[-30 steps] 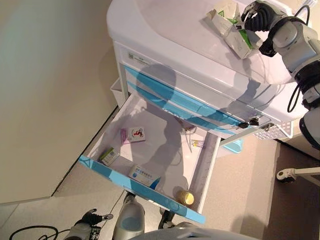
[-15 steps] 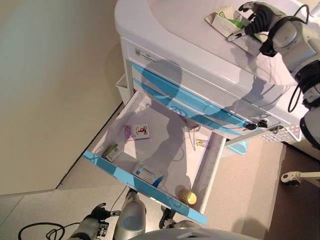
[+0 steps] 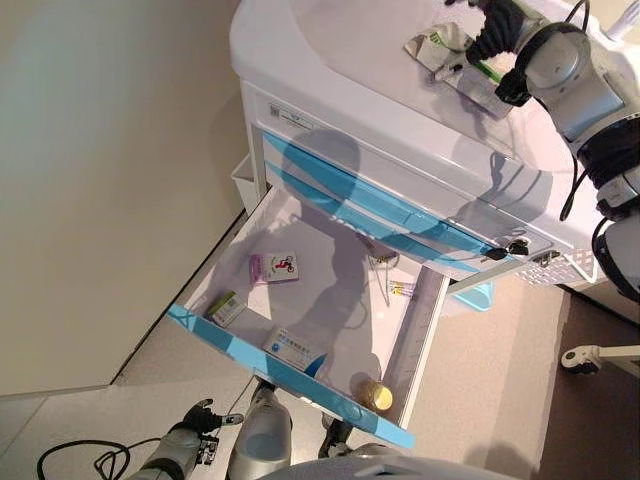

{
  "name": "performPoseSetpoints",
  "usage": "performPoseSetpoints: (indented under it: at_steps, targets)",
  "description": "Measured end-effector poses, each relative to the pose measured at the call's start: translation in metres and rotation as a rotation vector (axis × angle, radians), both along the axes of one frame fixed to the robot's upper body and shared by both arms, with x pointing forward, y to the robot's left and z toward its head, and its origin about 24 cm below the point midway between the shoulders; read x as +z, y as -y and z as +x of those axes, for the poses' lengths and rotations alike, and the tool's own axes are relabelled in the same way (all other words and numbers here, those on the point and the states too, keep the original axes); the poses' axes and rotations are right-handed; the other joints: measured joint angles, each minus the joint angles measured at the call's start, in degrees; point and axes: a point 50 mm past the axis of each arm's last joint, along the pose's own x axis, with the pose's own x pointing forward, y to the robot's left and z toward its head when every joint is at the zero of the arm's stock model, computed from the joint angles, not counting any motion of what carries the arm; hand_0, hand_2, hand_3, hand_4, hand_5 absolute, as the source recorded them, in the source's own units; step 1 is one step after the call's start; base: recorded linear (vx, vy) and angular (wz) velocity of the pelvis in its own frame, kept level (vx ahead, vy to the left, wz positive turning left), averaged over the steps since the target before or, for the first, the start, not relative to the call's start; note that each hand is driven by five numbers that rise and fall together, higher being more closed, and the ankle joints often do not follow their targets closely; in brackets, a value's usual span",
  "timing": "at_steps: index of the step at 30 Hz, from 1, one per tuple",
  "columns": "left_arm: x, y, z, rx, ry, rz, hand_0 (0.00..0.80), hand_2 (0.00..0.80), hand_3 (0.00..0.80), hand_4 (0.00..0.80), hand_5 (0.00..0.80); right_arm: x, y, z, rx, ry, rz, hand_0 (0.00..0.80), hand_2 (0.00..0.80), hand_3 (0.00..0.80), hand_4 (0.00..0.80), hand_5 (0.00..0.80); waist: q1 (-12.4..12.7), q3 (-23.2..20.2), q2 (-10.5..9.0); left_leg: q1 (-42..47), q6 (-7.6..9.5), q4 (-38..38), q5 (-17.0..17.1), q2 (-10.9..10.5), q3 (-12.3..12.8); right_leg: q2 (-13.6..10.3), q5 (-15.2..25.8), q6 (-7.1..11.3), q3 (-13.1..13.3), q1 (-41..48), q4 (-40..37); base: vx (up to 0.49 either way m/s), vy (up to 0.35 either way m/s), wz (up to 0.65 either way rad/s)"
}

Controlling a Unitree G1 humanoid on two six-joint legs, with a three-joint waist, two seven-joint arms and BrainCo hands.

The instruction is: Open the drawer and pick up the medicine

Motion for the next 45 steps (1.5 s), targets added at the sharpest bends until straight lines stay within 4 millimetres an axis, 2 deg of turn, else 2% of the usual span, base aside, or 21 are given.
performPoseSetpoints:
  at_steps: [3,6,9,10,11,15,18,21,23,26,28,29,32,33,34,36,40,41,42,43,45]
  targets:
    - [-0.004,-0.001,-0.016,0.001,-0.059,0.007,0.000,0.000,0.000,0.000,0.000,0.002,0.013,-0.006,-0.001,0.051,0.078,0.000,0.000,0.000,0.000,0.000,-0.02,-0.41,1.10,1.22,-0.03,-0.18,-0.06,-0.32,0.49,-0.50,-0.17,0.08,0.23,0.91,0.34,-0.002,0.040,-0.04]
    - [-0.005,0.004,-0.013,-0.006,-0.053,-0.002,0.000,0.000,0.000,0.000,0.000,0.001,0.017,-0.011,0.035,0.106,0.194,0.000,0.000,0.000,0.000,0.000,-0.75,-0.92,1.89,2.73,0.07,-0.38,-0.04,-0.25,1.70,-0.83,-0.17,0.19,1.38,1.55,0.95,0.017,0.038,-0.17]
    - [-0.006,0.004,-0.024,0.024,-0.031,-0.014,0.000,0.000,0.000,0.000,0.000,-0.007,0.032,-0.032,0.115,0.244,0.399,0.000,0.000,0.000,0.000,0.000,-1.43,-2.33,2.54,4.65,0.30,-1.44,0.05,-0.32,2.63,-1.23,-0.47,0.63,1.96,2.63,0.94,-0.027,0.041,-0.17]
    - [-0.009,0.005,-0.030,0.030,-0.069,0.000,0.000,0.000,0.000,0.000,0.000,-0.011,0.036,-0.033,0.121,0.288,0.492,0.000,0.000,0.000,0.000,0.000,-3.05,-3.08,3.15,5.33,0.64,-1.54,-0.09,-0.23,3.52,-1.54,-0.33,0.51,2.83,2.76,1.04,0.006,0.060,-0.24]
    - [-0.011,0.007,-0.036,0.039,-0.093,-0.002,0.000,0.000,0.000,0.000,0.000,-0.015,0.036,-0.035,0.135,0.309,0.561,0.000,0.000,0.000,0.000,0.000,-3.01,-3.37,3.65,5.78,0.89,-1.71,-0.06,-0.10,4.35,-1.42,-0.33,0.54,3.56,2.78,1.41,0.025,0.051,-0.44]
    - [-0.015,0.022,-0.036,0.047,-0.086,-0.026,0.000,0.000,0.000,0.000,0.000,-0.046,0.034,-0.039,0.179,0.302,0.714,0.000,0.000,0.000,0.000,0.000,-4.50,-4.99,5.53,9.04,1.53,-3.10,-0.26,0.53,7.18,-1.38,-0.14,0.77,6.41,3.94,1.38,0.019,0.034,-0.41]
    - [-0.017,0.027,-0.037,0.054,-0.086,-0.037,0.000,0.000,0.000,0.000,0.000,-0.067,0.034,-0.050,0.243,0.303,0.857,0.000,0.000,0.000,0.000,0.000,-8.10,-6.64,6.27,10.43,1.69,-3.70,-0.51,0.99,9.23,-1.21,0.02,0.66,8.33,4.42,1.04,0.000,0.022,-0.29]
    - [-0.018,0.031,-0.038,0.057,-0.087,-0.048,0.000,0.000,0.000,0.000,0.000,-0.078,0.044,-0.058,0.241,0.313,0.930,0.000,0.000,0.000,0.000,0.000,-8.69,-7.13,6.81,11.49,1.63,-3.69,-0.92,1.29,10.42,-1.00,0.32,0.55,9.62,4.88,0.64,-0.016,0.011,-0.29]
    - [-0.019,0.036,-0.038,0.071,-0.087,-0.062,0.000,0.000,0.000,0.000,0.000,-0.097,0.060,-0.069,0.221,0.343,1.053,0.000,0.000,0.000,0.000,0.000,-10.12,-7.93,7.06,11.72,1.49,-3.70,-1.04,1.66,11.19,-0.77,0.48,0.35,10.30,4.72,0.70,-0.037,0.016,-0.18]
    - [-0.021,0.040,-0.044,0.086,-0.104,-0.068,0.000,0.000,0.000,0.000,0.000,-0.132,0.070,-0.078,0.154,0.326,1.190,0.000,0.000,0.000,0.000,0.000,-11.04,-8.47,7.73,12.53,1.44,-3.74,-1.49,2.16,13.02,-0.47,0.52,0.40,12.05,4.74,0.63,-0.002,0.015,-0.28]
    - [-0.021,0.040,-0.044,0.107,-0.106,-0.069,0.000,0.000,0.000,0.000,0.000,-0.156,0.079,-0.093,0.091,0.340,1.252,0.000,0.000,0.000,0.000,0.000,-10.93,-8.71,8.01,13.11,1.43,-3.75,-1.70,2.38,14.07,-0.37,0.53,0.37,12.93,4.89,0.70,0.008,0.008,-0.25]
    - [-0.022,0.041,-0.051,0.123,-0.119,-0.070,0.000,0.000,0.000,0.000,0.000,-0.178,0.083,-0.101,0.024,0.312,1.286,0.000,0.000,0.000,0.000,0.000,-11.23,-8.97,8.68,13.47,1.47,-3.75,-1.93,2.35,14.21,-0.39,0.55,0.43,13.24,5.04,0.63,0.019,-0.003,-0.18]
    - [-0.023,0.042,-0.056,0.142,-0.135,-0.068,0.000,0.000,0.000,0.000,0.000,-0.212,0.096,-0.122,-0.098,0.268,1.303,0.000,0.000,0.000,0.000,0.000,-12.25,-9.52,9.50,13.67,1.58,-3.80,-2.07,2.60,14.84,-0.44,0.57,0.48,13.45,5.24,0.53,0.018,-0.003,-0.10]
    - [-0.024,0.043,-0.059,0.144,-0.149,-0.070,0.000,0.000,0.000,0.000,0.000,-0.230,0.099,-0.132,-0.166,0.247,1.319,0.000,0.000,0.000,0.000,0.000,-13.43,-9.71,10.05,13.97,1.55,-3.78,-2.23,2.60,15.58,-0.39,0.61,0.50,14.25,5.06,0.42,0.010,0.004,-0.18]
    - [-0.024,0.044,-0.061,0.146,-0.153,-0.072,0.000,0.000,0.000,0.000,0.000,-0.239,0.100,-0.136,-0.197,0.231,1.322,0.000,0.000,0.000,0.000,0.000,-12.87,-9.73,10.19,14.20,1.55,-3.86,-2.38,2.62,15.61,-0.35,0.64,0.47,14.41,5.29,0.28,0.010,0.005,-0.25]
    - [-0.025,0.045,-0.064,0.131,-0.165,-0.065,0.000,0.000,0.000,0.000,0.000,-0.282,0.103,-0.160,-0.353,0.117,1.260,0.000,0.000,0.000,0.000,0.000,-14.13,-10.03,10.55,14.54,1.51,-3.82,-2.66,2.78,15.87,-0.34,0.69,0.49,14.87,5.51,-0.03,0.002,-0.004,-0.12]
    - [-0.025,0.044,-0.061,0.101,-0.164,-0.054,0.000,0.000,0.000,0.000,0.000,-0.340,0.108,-0.191,-0.573,-0.145,1.075,0.000,0.000,0.000,0.000,0.000,-14.21,-10.02,10.66,14.52,1.54,-3.85,-2.82,2.83,16.41,-0.35,0.74,0.53,15.23,5.41,-0.13,0.013,-0.006,-0.04]
    - [-0.024,0.044,-0.060,0.087,-0.162,-0.049,0.000,0.000,0.000,0.000,0.000,-0.367,0.109,-0.211,-0.657,-0.274,1.022,0.000,0.000,0.000,0.000,0.000,-14.76,-9.97,10.61,14.59,1.53,-3.78,-2.88,2.82,16.53,-0.34,0.76,0.53,15.52,5.43,-0.05,-0.002,-0.015,-0.04]
    - [-0.024,0.044,-0.059,0.084,-0.157,-0.048,0.000,0.000,0.000,0.000,0.000,-0.381,0.108,-0.221,-0.694,-0.344,0.999,0.000,0.000,0.000,0.000,0.000,-14.40,-9.96,10.54,14.60,1.53,-3.79,-2.90,2.84,16.53,-0.34,0.75,0.52,15.50,5.51,-0.07,0.000,0.000,0.00]
    - [-0.024,0.043,-0.057,0.089,-0.152,-0.049,0.000,0.000,0.000,0.000,0.000,-0.415,0.102,-0.244,-0.766,-0.529,0.937,0.000,0.000,0.000,0.000,0.000,-14.23,-9.79,10.30,14.62,1.50,-3.78,-2.93,2.82,16.57,-0.29,0.75,0.52,15.50,5.48,-0.06,0.000,0.000,0.00]
    - [-0.024,0.043,-0.055,0.092,-0.146,-0.051,0.000,0.000,0.000,0.000,0.000,-0.437,0.095,-0.264,-0.825,-0.678,0.917,0.000,0.000,0.000,0.000,0.000,-14.09,-9.48,10.32,14.61,1.51,-3.79,-2.93,2.80,16.45,-0.32,0.76,0.52,15.40,5.48,-0.06,0.000,0.000,0.00]
